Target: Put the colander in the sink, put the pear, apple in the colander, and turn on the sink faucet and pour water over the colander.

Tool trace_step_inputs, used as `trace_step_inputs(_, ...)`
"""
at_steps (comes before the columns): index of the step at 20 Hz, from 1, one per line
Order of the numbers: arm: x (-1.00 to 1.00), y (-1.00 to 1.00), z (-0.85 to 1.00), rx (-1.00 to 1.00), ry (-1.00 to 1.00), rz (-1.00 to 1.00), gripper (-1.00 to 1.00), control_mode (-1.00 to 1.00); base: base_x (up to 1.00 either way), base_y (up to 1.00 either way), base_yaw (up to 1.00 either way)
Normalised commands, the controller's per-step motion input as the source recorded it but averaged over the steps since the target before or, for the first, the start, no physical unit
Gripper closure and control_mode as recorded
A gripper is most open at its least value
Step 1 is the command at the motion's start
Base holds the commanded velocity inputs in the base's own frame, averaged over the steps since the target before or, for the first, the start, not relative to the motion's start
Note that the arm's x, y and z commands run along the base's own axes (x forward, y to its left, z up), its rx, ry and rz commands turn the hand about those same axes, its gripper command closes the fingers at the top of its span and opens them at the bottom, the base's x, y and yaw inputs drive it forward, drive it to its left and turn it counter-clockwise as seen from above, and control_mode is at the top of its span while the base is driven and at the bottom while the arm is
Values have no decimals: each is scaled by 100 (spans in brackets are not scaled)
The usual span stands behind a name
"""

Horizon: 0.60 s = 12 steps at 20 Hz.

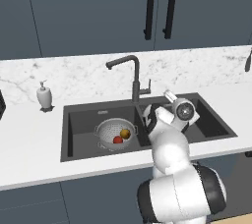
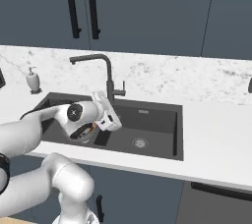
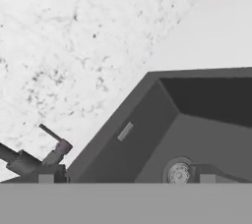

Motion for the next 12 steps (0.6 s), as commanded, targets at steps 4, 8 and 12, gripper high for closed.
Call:
trace_step_inputs(4,-21,-47,58,-15,48,9,-100,-100,0,0,0)
trace_step_inputs(8,-26,-41,56,-14,43,15,-100,-100,0,0,0)
trace_step_inputs(12,-38,-19,0,-27,11,43,-100,-100,0,0,0)
